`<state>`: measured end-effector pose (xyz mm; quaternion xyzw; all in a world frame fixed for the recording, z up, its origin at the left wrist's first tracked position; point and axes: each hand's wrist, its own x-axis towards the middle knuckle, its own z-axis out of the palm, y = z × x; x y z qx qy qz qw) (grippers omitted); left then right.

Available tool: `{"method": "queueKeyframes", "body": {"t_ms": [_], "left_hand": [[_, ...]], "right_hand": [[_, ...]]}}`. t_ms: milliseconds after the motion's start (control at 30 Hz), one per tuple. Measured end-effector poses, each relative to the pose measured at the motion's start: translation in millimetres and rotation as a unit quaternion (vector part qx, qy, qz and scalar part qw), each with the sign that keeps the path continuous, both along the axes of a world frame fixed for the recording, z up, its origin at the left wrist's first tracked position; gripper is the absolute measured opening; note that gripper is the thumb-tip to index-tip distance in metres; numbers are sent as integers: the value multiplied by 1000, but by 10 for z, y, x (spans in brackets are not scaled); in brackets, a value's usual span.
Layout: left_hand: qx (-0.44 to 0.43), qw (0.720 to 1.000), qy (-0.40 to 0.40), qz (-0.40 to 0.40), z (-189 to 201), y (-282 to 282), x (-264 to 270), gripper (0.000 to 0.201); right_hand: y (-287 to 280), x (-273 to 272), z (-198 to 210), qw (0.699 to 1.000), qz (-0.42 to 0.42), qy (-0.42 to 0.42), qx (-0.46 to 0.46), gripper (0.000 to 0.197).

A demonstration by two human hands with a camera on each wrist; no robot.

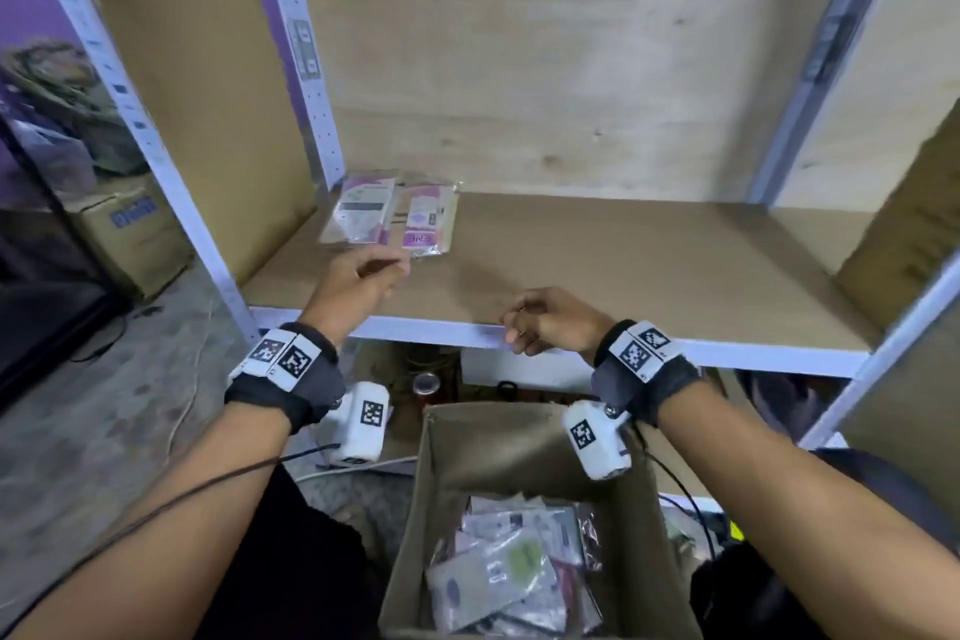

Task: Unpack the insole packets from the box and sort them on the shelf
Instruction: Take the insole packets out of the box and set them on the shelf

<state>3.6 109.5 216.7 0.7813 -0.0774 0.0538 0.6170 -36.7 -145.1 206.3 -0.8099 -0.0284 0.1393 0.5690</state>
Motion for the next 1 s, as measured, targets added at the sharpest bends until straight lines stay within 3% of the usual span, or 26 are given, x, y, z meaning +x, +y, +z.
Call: {"method": "queueKeyframes", "body": {"t_ms": [200, 400, 533, 700, 1000], "left_hand": [[44, 994, 77, -69, -645, -514, -640, 10], [108, 976, 152, -108, -1416, -824, -852, 17], [139, 960, 214, -112, -1842, -933, -870, 21], [200, 935, 264, -129, -2170, -995, -748, 22], [192, 913, 353, -73, -2689, -1063, -450, 21]], "right_hand": [[-392, -657, -520, 998, -32, 9, -52, 8], [-757, -900, -1044, 990, -35, 49, -126, 12], [-813, -867, -1353, 984, -43, 74, -154, 19], [-707, -664, -1683, 978, -25, 118, -170, 9], [-466, -282, -2368, 964, 13, 164, -211, 14]]}}
